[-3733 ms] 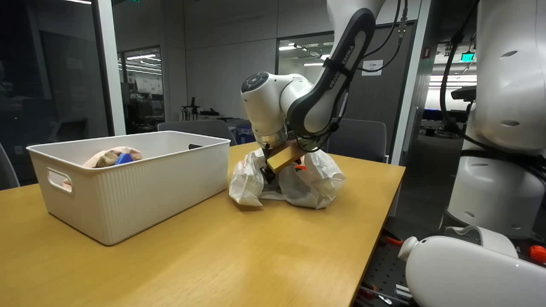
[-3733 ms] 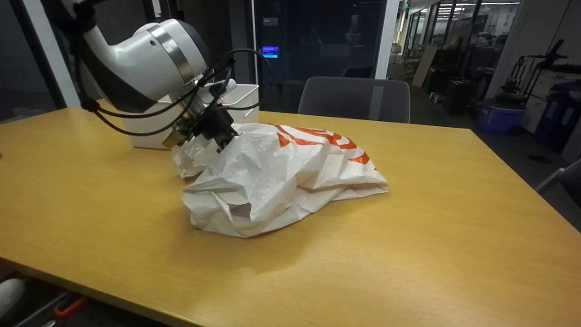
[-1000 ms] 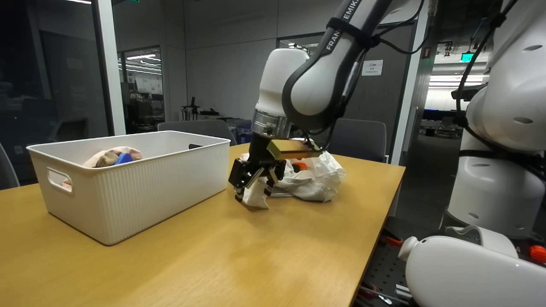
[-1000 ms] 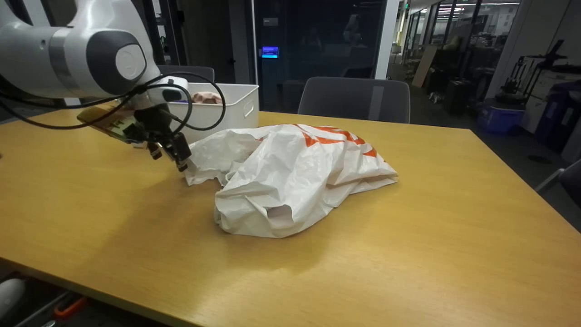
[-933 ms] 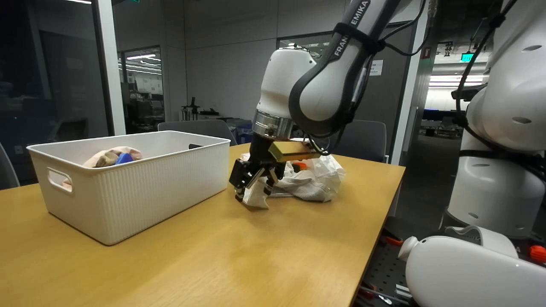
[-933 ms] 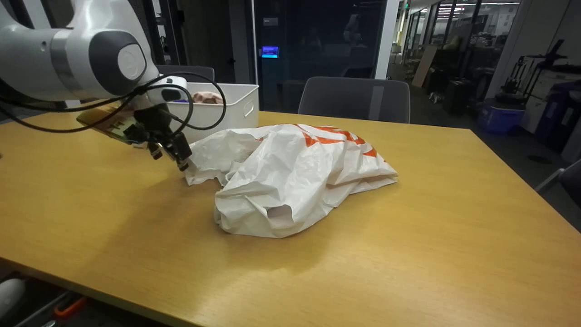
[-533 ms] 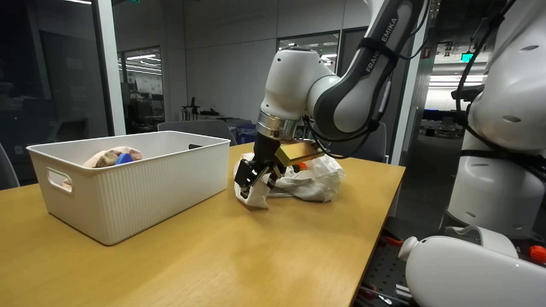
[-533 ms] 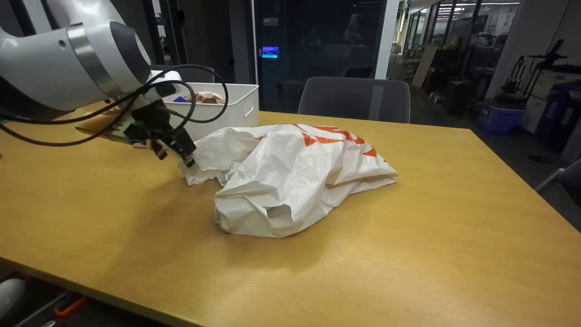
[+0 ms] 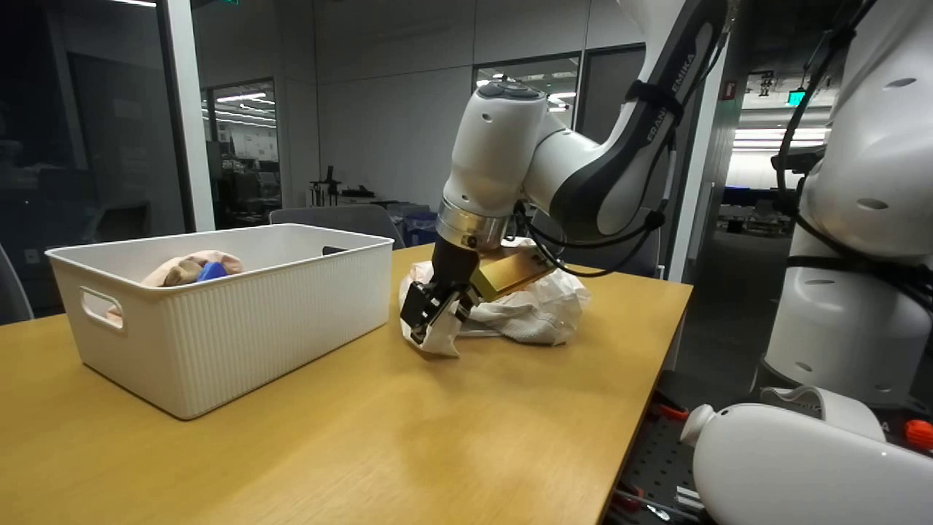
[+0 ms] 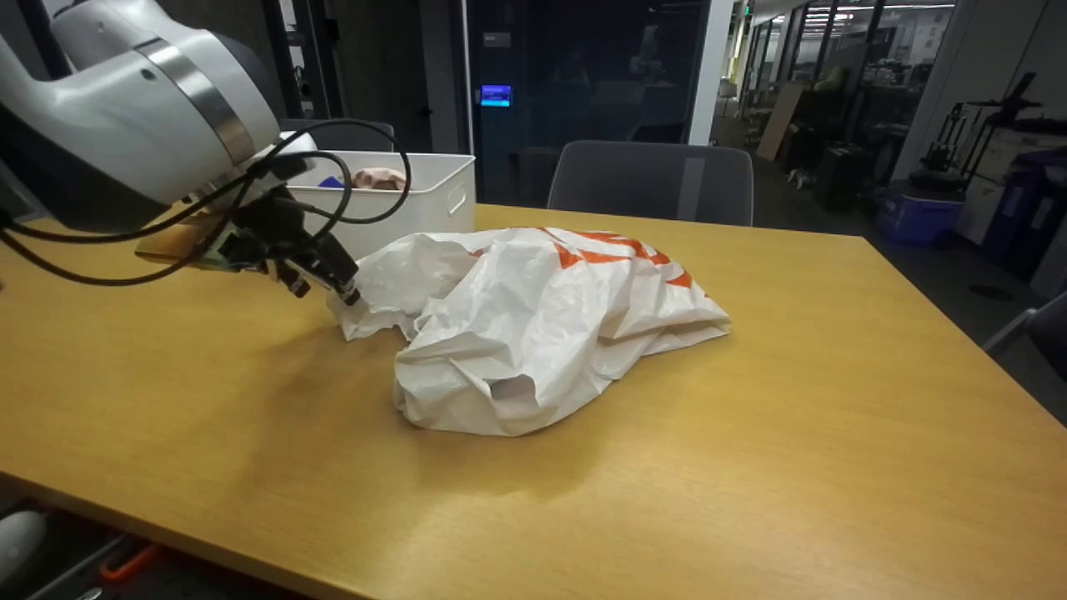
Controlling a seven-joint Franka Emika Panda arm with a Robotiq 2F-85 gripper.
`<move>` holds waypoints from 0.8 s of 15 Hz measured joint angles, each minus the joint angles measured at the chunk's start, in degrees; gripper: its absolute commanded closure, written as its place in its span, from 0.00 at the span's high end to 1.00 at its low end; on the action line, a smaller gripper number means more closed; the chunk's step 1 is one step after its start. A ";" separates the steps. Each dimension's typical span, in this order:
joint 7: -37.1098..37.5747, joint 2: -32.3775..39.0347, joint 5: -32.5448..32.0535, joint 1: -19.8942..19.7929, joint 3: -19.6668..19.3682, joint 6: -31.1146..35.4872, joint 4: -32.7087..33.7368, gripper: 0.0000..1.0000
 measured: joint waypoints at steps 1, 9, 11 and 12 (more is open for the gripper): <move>2.66 0.63 -3.06 -0.09 -0.01 -1.33 1.13 1.00; 17.32 11.18 -17.59 -0.10 -0.52 -9.61 10.00 0.41; 17.87 13.04 -17.89 0.06 -0.51 -10.08 11.26 0.27; 17.90 13.62 -17.89 0.17 -0.49 -10.16 11.73 0.19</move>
